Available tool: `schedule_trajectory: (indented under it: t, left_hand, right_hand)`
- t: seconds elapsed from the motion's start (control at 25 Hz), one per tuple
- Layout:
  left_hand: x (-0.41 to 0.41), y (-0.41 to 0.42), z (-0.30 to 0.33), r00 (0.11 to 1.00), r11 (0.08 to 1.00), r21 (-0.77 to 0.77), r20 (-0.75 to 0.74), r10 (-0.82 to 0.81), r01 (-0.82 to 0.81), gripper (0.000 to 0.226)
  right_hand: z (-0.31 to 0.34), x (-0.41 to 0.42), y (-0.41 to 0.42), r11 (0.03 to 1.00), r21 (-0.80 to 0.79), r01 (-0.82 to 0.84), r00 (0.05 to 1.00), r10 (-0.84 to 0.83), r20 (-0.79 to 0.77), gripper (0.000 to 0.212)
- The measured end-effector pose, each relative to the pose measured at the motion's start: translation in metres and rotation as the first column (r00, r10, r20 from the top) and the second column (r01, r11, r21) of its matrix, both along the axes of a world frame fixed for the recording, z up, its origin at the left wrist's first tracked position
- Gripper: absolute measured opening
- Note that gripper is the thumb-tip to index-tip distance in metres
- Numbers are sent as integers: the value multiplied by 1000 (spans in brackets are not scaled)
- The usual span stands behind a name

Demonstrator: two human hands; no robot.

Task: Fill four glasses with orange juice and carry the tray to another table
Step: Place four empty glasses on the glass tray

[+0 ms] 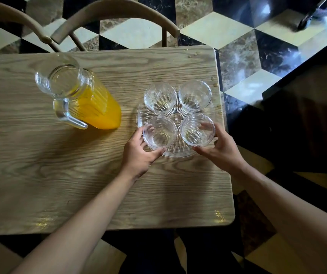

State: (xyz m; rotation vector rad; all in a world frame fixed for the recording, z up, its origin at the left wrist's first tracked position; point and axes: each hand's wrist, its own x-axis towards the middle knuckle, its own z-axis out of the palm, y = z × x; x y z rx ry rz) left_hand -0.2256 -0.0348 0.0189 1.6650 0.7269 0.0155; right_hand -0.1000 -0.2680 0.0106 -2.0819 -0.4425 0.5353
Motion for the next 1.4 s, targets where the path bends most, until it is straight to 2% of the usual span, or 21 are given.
schedule_trajectory:
  t: [0.48, 0.72, 1.24, 1.4]
  left_hand:
    - [1, -5, -4, 1000, 1000, 27, -29, -4, 5, 84]
    - [0, -5, -7, 999, 999, 42, -49, -11, 14, 91]
    - [-1, -11, -13, 999, 998, 63, -44, 15, -12, 88]
    - [-5, -8, -3, 999, 999, 45, -29, 19, -17, 103]
  right_hand:
    - [-3, -3, 2, 1000, 0, 15, 1000, -15, -12, 72]
    - [-6, -3, 1, 998, -60, 23, 999, -25, -23, 72]
    - [0, -4, 2, 997, -63, 31, 1000, -31, 1, 75]
    - [4, -7, -1, 997, -76, 30, 998, -34, -48, 81]
